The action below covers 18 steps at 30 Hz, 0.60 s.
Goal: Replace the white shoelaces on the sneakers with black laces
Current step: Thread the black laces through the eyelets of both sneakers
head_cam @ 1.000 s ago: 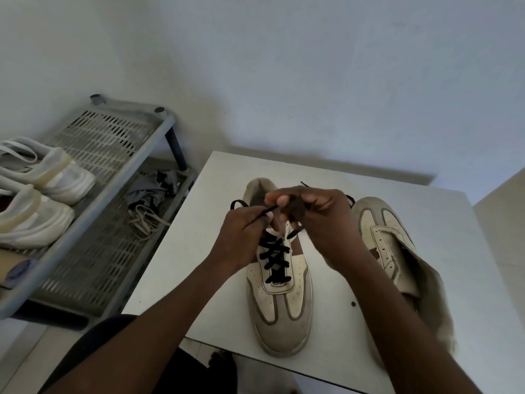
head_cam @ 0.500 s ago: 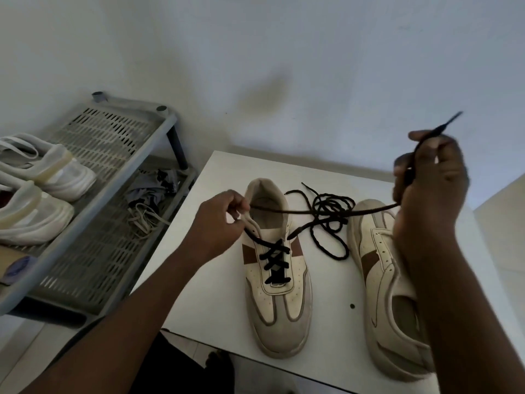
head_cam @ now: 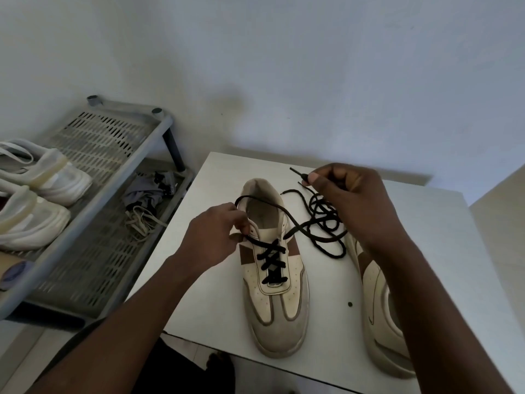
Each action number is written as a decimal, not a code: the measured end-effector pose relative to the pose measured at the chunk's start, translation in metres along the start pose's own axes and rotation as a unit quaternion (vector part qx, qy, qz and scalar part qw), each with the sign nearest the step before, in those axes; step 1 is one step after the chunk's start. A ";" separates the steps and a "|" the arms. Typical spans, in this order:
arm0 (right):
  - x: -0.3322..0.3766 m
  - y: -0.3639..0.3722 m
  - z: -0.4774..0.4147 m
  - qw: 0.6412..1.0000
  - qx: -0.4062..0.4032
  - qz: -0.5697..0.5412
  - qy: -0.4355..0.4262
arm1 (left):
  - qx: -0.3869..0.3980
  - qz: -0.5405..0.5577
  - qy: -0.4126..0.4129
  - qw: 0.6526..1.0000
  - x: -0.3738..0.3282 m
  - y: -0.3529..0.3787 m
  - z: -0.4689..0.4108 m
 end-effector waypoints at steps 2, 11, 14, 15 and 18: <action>-0.006 -0.001 0.001 0.999 -0.004 -0.018 0.032 | -0.029 0.022 0.004 0.999 -0.002 -0.007 0.000; -0.022 0.012 0.003 0.998 -0.012 -0.004 0.063 | -0.012 0.169 0.123 0.978 -0.062 0.012 0.015; -0.027 0.013 0.005 0.997 0.007 0.025 0.066 | -0.001 0.212 0.157 0.965 -0.065 0.006 0.014; -0.028 0.015 0.006 0.997 0.022 0.040 0.067 | -0.029 0.235 0.122 0.964 -0.051 -0.002 0.009; -0.032 0.037 0.012 0.989 0.081 0.102 0.065 | -0.071 0.188 0.038 0.979 -0.011 -0.018 -0.004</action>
Point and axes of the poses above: each hand's wrist, its own z-axis away from the middle knuckle, its own y-axis out of the palm, x = y × z, the point moved 9 cm from there along -z, towards the middle knuckle, and after that the axes turned 9 degrees about -y, right-handed, at the moved point
